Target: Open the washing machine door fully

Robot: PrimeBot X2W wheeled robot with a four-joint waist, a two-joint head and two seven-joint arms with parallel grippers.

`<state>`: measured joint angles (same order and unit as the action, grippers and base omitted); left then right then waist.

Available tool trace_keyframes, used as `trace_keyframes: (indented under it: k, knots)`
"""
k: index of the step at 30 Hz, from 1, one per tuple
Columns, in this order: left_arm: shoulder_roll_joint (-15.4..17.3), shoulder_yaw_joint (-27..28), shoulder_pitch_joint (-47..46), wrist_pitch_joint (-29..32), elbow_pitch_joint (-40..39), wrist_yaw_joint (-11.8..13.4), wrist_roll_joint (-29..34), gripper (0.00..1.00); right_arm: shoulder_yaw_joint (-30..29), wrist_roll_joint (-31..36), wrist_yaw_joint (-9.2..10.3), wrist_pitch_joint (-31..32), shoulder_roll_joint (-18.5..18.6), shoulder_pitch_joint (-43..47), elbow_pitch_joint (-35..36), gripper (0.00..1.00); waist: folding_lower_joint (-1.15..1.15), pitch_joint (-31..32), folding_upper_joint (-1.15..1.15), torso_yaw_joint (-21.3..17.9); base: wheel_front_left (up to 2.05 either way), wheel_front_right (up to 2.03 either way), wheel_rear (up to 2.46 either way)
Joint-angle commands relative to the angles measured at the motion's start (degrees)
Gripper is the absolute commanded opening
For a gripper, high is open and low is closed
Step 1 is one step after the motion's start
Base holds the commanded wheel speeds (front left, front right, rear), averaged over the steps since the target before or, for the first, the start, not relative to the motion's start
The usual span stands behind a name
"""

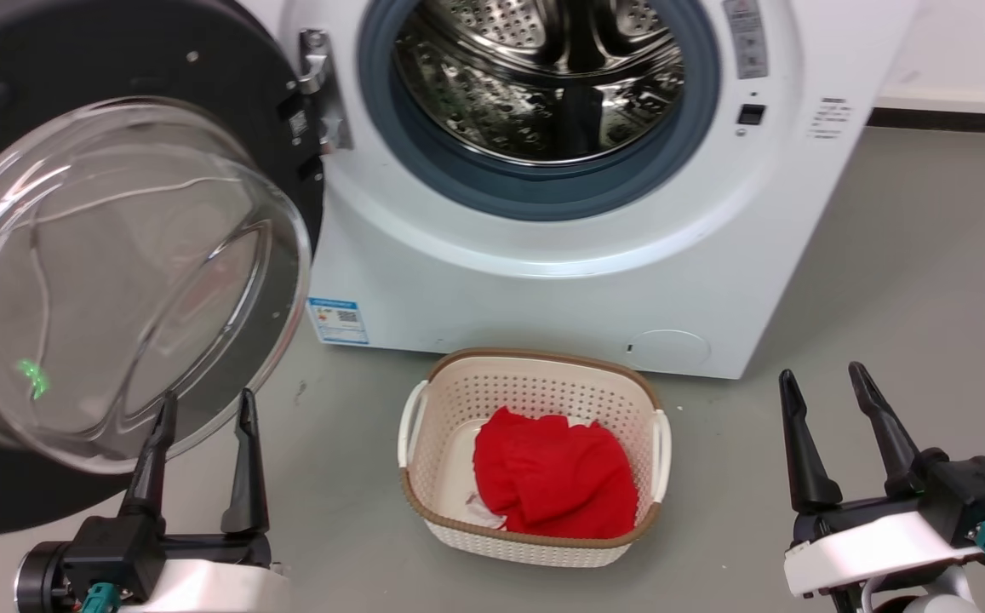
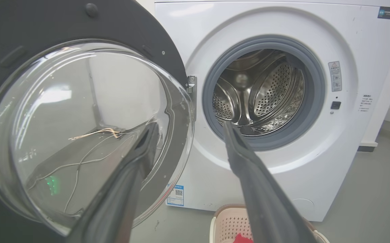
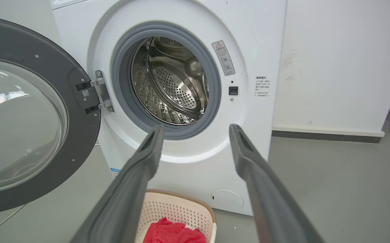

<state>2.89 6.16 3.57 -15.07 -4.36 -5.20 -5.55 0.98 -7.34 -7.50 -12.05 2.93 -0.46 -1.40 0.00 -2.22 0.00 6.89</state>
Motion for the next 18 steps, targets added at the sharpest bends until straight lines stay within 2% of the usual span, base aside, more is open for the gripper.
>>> trace_keyframes:
  k: [1, 7, 18]
  knots:
    - [0.0, -1.0, -0.6, -0.1, 0.3, -0.2, 0.5, 1.00, -0.1, 0.6, 0.02, 0.2, -0.1, 1.0, 0.6, 1.00, 0.00, 0.6, 0.00, -2.3, 0.00, 0.00, 0.00]
    - [0.0, -2.0, -1.3, -0.1, 1.4, -0.6, 0.5, 1.00, -0.4, 0.5, 0.02, 0.5, -0.1, 1.8, 1.4, 1.00, 0.00, 0.7, 0.00, -5.6, 0.00, 0.00, 0.00]
    - [0.0, -1.8, -1.8, -0.1, 3.4, -0.8, 1.3, 1.00, 0.0, 0.0, 0.02, 0.2, -0.1, 1.4, 1.2, 1.00, 0.00, 0.5, 0.00, -7.4, 0.00, 0.00, 0.00]
